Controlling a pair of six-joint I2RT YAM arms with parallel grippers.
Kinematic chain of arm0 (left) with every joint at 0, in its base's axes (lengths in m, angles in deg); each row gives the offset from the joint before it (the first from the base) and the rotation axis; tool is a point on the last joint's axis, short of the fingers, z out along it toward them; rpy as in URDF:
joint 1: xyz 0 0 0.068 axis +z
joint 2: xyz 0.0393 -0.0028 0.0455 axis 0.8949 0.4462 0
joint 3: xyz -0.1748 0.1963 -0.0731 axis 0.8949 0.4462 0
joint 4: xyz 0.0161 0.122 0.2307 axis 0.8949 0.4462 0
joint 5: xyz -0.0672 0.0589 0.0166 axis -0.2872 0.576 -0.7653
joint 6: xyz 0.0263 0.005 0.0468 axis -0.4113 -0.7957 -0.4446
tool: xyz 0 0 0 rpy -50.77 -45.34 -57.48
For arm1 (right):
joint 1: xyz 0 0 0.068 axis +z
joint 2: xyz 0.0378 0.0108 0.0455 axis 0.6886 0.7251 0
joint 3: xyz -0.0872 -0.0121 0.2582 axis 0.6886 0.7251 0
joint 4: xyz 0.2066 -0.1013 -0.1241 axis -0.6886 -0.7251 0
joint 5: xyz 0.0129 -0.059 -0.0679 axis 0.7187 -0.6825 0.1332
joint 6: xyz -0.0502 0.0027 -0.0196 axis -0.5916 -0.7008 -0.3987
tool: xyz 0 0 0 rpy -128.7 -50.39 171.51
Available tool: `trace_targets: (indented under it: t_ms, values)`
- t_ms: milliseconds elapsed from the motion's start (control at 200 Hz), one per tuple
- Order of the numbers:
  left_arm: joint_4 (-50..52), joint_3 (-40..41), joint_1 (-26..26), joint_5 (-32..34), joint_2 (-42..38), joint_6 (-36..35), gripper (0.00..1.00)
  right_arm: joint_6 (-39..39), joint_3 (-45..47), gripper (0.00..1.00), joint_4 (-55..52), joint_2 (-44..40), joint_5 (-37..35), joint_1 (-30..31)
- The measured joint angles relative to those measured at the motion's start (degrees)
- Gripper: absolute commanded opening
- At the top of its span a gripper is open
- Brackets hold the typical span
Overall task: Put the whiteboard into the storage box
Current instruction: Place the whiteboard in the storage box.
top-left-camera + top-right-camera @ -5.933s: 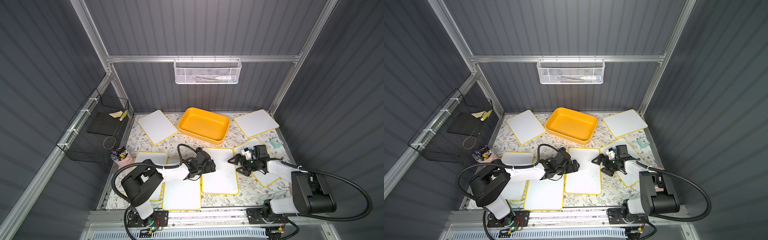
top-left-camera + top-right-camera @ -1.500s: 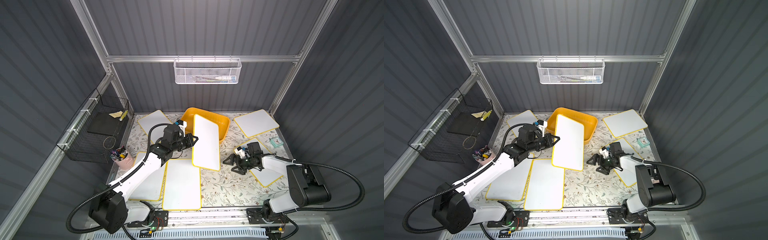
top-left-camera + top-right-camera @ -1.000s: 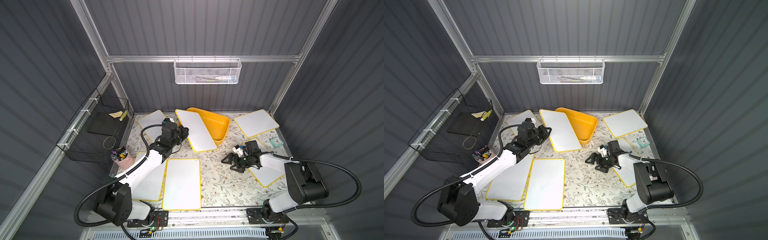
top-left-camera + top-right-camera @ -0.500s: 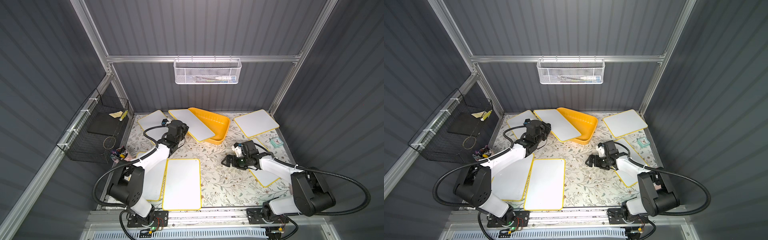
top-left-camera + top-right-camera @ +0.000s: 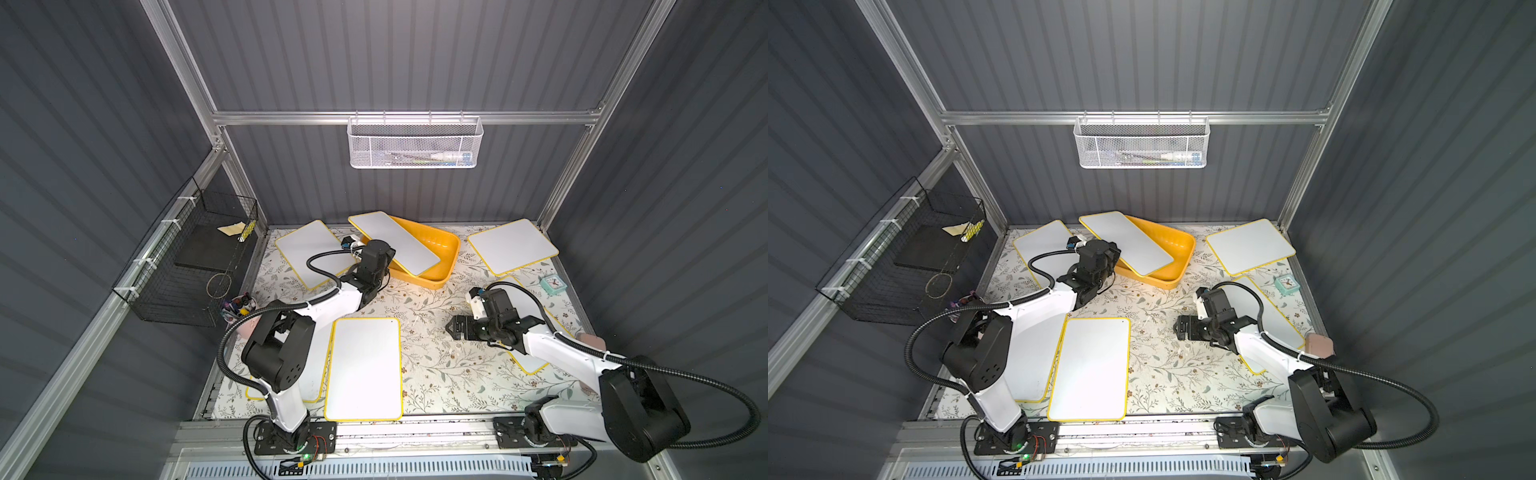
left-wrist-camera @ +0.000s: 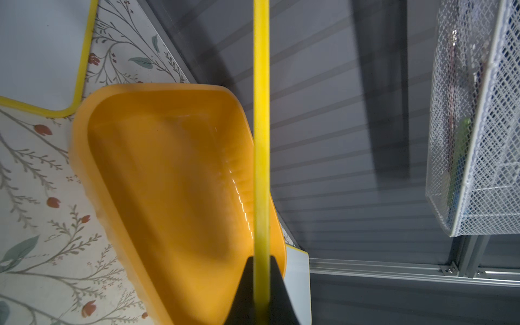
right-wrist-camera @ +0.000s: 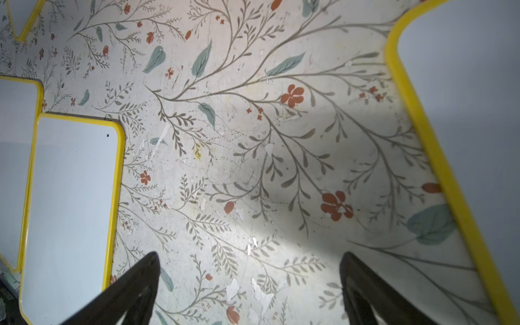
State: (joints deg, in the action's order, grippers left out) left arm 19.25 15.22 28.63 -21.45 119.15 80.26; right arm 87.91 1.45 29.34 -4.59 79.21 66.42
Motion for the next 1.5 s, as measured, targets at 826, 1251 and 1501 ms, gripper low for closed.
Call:
trace_targets:
  t_ms: [826, 1251, 1501]
  values:
    - [12.79, -17.75, -8.28, 21.64, 13.68, 15.34, 0.00, 0.02, 3.87, 0.99, 2.58, -6.03, -3.30, 0.79]
    - [20.68, -26.58, -8.22, 23.39, 19.21, 21.97, 0.00, 0.02, 3.87, 0.99, 2.58, -5.09, -3.28, 1.03]
    - [26.21, -30.93, -8.22, 21.53, 22.10, 25.94, 0.00, 0.00, 3.87, 0.99, 2.56, -4.63, -3.17, 1.11]
